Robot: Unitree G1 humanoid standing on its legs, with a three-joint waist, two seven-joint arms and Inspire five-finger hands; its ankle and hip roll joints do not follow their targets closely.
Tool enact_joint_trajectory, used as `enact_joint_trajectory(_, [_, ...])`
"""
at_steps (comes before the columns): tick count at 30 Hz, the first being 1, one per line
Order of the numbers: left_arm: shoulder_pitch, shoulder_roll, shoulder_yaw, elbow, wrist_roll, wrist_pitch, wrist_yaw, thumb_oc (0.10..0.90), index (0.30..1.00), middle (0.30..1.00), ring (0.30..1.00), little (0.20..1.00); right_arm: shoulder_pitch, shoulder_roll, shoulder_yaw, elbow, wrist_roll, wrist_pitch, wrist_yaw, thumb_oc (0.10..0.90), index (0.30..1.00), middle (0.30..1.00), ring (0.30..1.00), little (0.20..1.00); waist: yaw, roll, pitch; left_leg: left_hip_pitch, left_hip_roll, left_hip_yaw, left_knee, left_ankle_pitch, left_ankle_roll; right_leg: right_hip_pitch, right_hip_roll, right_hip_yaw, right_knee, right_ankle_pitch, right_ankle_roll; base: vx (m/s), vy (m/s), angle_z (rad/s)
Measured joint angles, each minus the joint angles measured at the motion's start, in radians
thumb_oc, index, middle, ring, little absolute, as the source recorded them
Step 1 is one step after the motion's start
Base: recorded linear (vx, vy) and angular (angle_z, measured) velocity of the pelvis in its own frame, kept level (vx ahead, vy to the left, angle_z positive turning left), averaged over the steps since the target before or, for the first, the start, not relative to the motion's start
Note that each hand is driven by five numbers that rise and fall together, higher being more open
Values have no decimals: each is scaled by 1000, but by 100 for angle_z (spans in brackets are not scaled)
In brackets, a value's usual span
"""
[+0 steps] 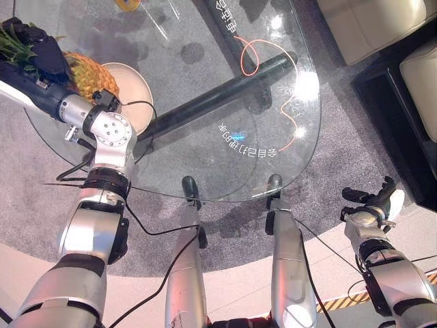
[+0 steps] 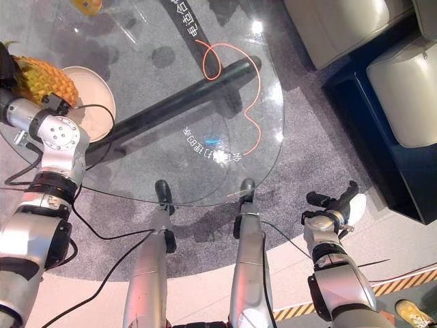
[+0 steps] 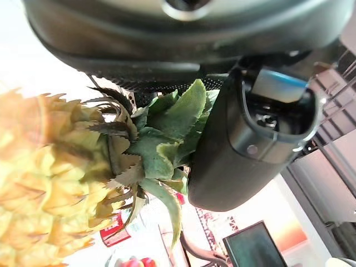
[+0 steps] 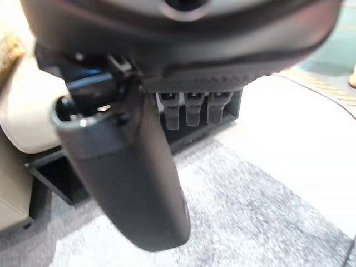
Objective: Pick up the fruit to the plate
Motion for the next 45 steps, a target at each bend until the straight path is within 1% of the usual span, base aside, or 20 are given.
enact_joint_trajectory(3, [0, 0, -2, 15, -2, 4, -28, 100, 300, 300, 300, 200, 0, 2, 0, 0, -1, 3, 19, 800, 900, 900, 900, 900, 0, -3, -1, 0, 0, 0, 2, 0, 0, 0, 0, 1, 2, 1, -1, 0, 0, 0])
enact_joint_trajectory(8, [0, 1, -19, 17, -31, 6, -66, 100, 300, 300, 300, 200, -2, 1, 0, -1, -4, 3, 21, 800, 900, 900, 900, 900, 0, -6, -1, -2, 0, -1, 9, 0, 0, -1, 0, 1, 7, 0, -1, 0, 0, 0])
enact_joint_trajectory(14, [-10, 4, -24, 49, -38, 5, -102, 100, 300, 300, 300, 200, -7, 1, 0, -5, -4, 3, 22, 800, 900, 900, 900, 900, -2, -8, -1, -31, 5, -2, 21, 0, 0, -29, 5, 3, 14, 4, -6, -1, 2, -1])
enact_joint_trajectory(19, [-10, 4, -26, 87, -40, 6, -112, 100, 300, 300, 300, 200, -8, 5, 0, -6, -4, 4, 21, 800, 900, 900, 900, 900, -6, -21, 0, -37, 9, -2, 25, 0, 0, -33, 9, 3, 13, 5, -7, 0, 0, 0])
enact_joint_trajectory(25, [-11, 7, -27, 98, -41, 5, -135, 100, 300, 300, 300, 200, -15, 5, 1, -6, -5, 3, 21, 800, 900, 900, 900, 900, -4, -26, 0, -39, 9, -1, 30, -1, 0, -34, 9, 3, 14, 6, -8, -6, 32, 0])
enact_joint_trajectory(30, [-23, 11, -28, 113, -46, 5, -153, 100, 300, 300, 300, 200, -15, 6, 1, -9, -5, 3, 21, 800, 900, 900, 900, 900, -6, -38, 0, -48, 11, -1, 32, -1, -1, -42, 12, 4, 13, 7, -10, 0, 0, 0])
enact_joint_trajectory(31, [-25, 11, -28, 116, -49, 5, -154, 166, 356, 356, 356, 266, -16, 6, 1, -9, -5, 3, 21, 800, 900, 900, 900, 900, -6, -40, 0, -52, 12, -1, 33, -1, -1, -45, 13, 4, 13, 8, -10, 0, 0, 0])
enact_joint_trajectory(32, [-28, 11, -28, 120, -60, 5, -158, 193, 380, 380, 380, 293, -18, 6, 1, -9, -5, 3, 21, 800, 900, 900, 900, 900, -6, -42, 1, -54, 13, -1, 33, -2, -2, -47, 14, 4, 13, 8, -11, 0, 0, 0])
enact_joint_trajectory(33, [-31, 11, -28, 127, -67, 5, -162, 262, 439, 439, 439, 362, -19, 6, 1, -9, -5, 3, 21, 800, 900, 900, 900, 900, -6, -42, 1, -56, 14, -1, 34, -2, -2, -49, 15, 3, 12, 8, -11, 0, 0, 0])
enact_joint_trajectory(34, [-34, 12, -28, 135, -70, 5, -171, 284, 458, 458, 458, 384, -20, 6, 1, -9, -5, 3, 21, 800, 900, 900, 900, 900, -6, -44, 1, -58, 15, -2, 34, -2, -2, -50, 16, 3, 12, 9, -11, 0, 0, 0])
enact_joint_trajectory(37, [-36, 12, -30, 135, -74, 5, -177, 314, 484, 484, 484, 414, -26, 6, 1, -9, -5, 3, 21, 800, 900, 900, 900, 900, -7, -45, 1, -60, 15, -2, 34, -2, -2, -52, 16, 3, 12, 9, -12, 0, 0, 0])
enact_joint_trajectory(42, [-49, 23, -33, 135, -75, 4, -177, 399, 556, 556, 556, 499, -35, 6, 2, -9, -10, 2, 21, 800, 900, 900, 900, 900, -7, -46, 1, -67, 16, -2, 37, -2, -2, -57, 17, 3, 12, 9, -12, 0, 0, 0])
enact_joint_trajectory(45, [-49, 32, -33, 135, -75, 3, -177, 416, 571, 571, 571, 516, -35, 6, 2, -9, -10, 2, 21, 800, 900, 900, 900, 900, -6, -46, 1, -68, 16, -2, 37, -2, -3, -57, 17, 2, 12, 10, -12, 0, 0, 0])
